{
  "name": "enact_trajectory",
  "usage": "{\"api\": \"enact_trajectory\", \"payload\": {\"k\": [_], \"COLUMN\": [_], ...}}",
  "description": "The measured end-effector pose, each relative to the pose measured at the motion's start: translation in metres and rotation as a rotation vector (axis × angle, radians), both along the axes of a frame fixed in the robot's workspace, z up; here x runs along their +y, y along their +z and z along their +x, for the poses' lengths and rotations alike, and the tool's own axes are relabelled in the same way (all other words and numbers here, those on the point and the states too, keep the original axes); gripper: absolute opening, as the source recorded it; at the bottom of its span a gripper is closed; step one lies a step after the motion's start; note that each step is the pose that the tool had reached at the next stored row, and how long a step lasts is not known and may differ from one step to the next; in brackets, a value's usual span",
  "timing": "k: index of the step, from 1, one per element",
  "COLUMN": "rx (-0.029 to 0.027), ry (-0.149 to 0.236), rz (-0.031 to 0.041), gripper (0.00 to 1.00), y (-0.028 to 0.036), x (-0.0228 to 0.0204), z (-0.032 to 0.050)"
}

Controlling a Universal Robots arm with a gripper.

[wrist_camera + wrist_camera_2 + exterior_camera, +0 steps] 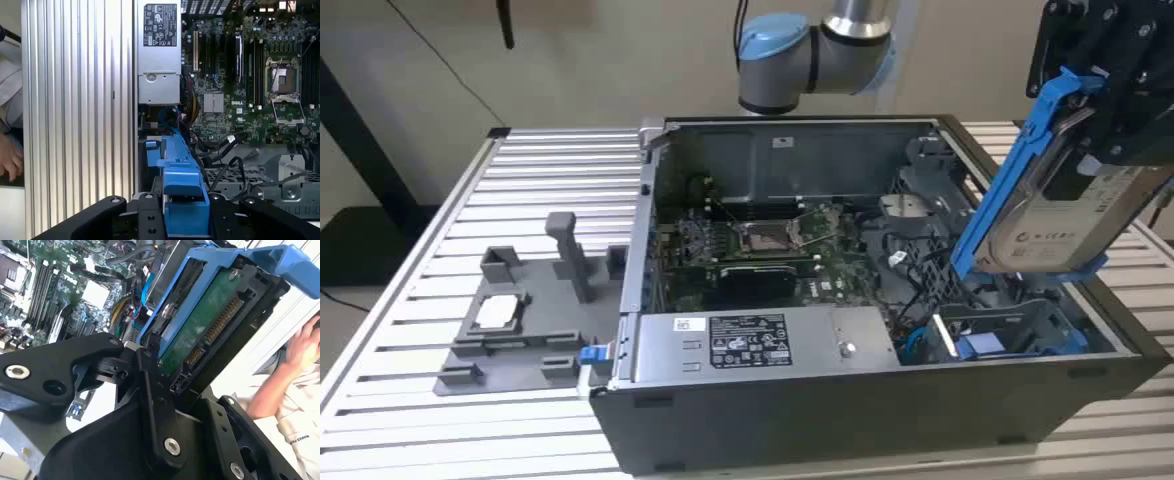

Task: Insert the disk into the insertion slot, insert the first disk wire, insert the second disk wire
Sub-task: 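Insert the disk into the insertion slot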

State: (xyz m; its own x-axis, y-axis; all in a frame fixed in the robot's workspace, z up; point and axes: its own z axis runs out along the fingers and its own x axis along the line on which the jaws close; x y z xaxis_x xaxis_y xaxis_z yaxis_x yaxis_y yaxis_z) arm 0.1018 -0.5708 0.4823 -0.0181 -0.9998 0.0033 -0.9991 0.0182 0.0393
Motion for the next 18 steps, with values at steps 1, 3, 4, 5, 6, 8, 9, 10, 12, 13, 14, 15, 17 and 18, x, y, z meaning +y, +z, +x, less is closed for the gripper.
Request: {"api": "enact_trajectory", "payload": {"k": [1, 3, 4, 5, 6, 8, 9, 10, 12, 13, 14, 15, 17, 18], "rx": [0.0000, 0.0000, 0.0000, 0.0000, 0.0000, 0.0000, 0.0000, 0.0000, 0.0000, -0.0001, -0.0002, -0.0002, -0.0002, -0.0002], "ry": [0.000, 0.000, 0.000, 0.000, 0.000, 0.000, 0.000, 0.000, 0.000, 0.000, 0.000, 0.000, 0.000, 0.000], "rz": [0.0001, 0.0000, 0.0001, 0.0001, 0.0000, 0.0000, 0.0000, -0.0001, -0.0001, 0.0000, -0.0001, -0.0001, -0.0001, -0.0001], "gripper": [0.33, 0.33, 0.33, 0.33, 0.33, 0.33, 0.33, 0.33, 0.33, 0.33, 0.33, 0.33, 0.33, 0.33], "y": [0.0000, 0.0000, 0.0000, 0.0000, 0.0000, 0.0000, 0.0000, 0.0000, -0.0008, -0.0015, -0.0025, -0.0036, -0.0064, -0.0081], "x": [0.0000, 0.0000, 0.0000, 0.0000, 0.0000, 0.0000, 0.0000, 0.0000, 0.0000, 0.0000, 0.0000, 0.0000, 0.0000, 0.0000], "z": [0.0000, 0.0000, 0.0000, 0.0000, 0.0000, 0.0000, 0.0000, 0.0000, 0.0000, 0.0000, 0.0001, 0.0002, 0.0005, 0.0006]}}
